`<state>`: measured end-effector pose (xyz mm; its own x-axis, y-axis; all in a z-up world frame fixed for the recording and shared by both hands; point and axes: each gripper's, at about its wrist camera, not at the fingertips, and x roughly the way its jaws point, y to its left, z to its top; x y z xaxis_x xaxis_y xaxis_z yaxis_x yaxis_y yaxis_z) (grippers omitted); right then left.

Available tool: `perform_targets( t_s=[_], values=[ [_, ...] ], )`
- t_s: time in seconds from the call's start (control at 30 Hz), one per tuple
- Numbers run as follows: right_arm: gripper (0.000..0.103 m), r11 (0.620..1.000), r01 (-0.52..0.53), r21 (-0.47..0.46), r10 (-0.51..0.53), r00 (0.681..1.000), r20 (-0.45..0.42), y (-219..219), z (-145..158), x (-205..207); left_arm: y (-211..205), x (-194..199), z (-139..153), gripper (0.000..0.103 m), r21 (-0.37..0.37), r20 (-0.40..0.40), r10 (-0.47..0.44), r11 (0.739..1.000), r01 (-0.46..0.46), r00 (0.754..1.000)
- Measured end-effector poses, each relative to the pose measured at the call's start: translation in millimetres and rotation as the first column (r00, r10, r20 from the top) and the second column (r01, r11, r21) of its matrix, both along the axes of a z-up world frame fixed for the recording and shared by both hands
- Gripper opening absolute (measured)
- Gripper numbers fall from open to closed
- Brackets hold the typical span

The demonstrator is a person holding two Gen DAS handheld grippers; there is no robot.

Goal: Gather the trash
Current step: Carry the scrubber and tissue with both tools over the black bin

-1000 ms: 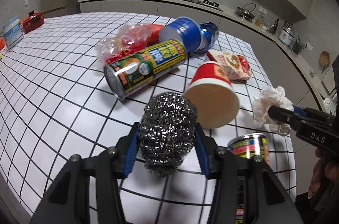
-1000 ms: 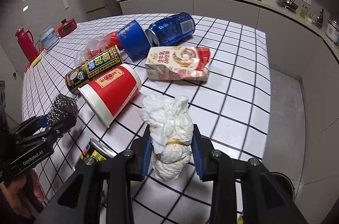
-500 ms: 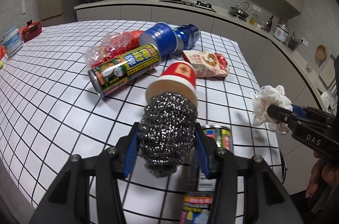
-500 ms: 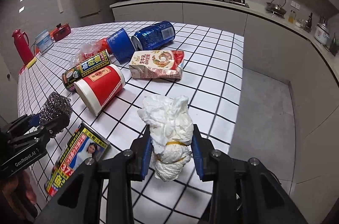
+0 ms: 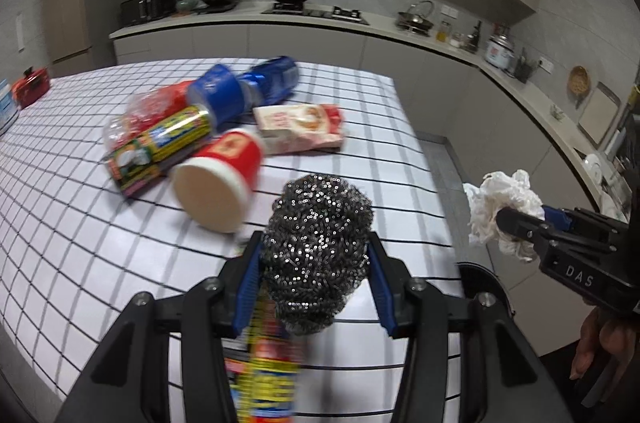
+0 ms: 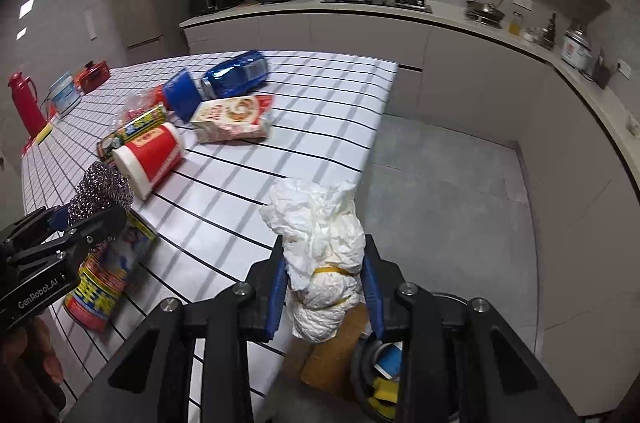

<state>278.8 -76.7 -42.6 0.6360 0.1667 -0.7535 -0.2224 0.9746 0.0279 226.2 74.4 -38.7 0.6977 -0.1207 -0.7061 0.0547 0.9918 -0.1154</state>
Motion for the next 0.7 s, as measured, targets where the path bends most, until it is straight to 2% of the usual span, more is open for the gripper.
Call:
perform_targets(
  t_s=[0.37, 0.7],
  values=[
    [0.036, 0.993, 0.118, -0.005, -0.118, 0.993, -0.021, -93, -7, -24, -86, -4, -6, 0.050, 0.001, -0.016, -0.121, 0.993, 0.121, 0.992],
    [0.036, 0.983, 0.185, -0.013, -0.185, 0.977, -0.104, -165, -44, -44, -155, -13, -26, 0.050, -0.019, -0.061, -0.219, 0.976, 0.218, 0.974]
  ],
)
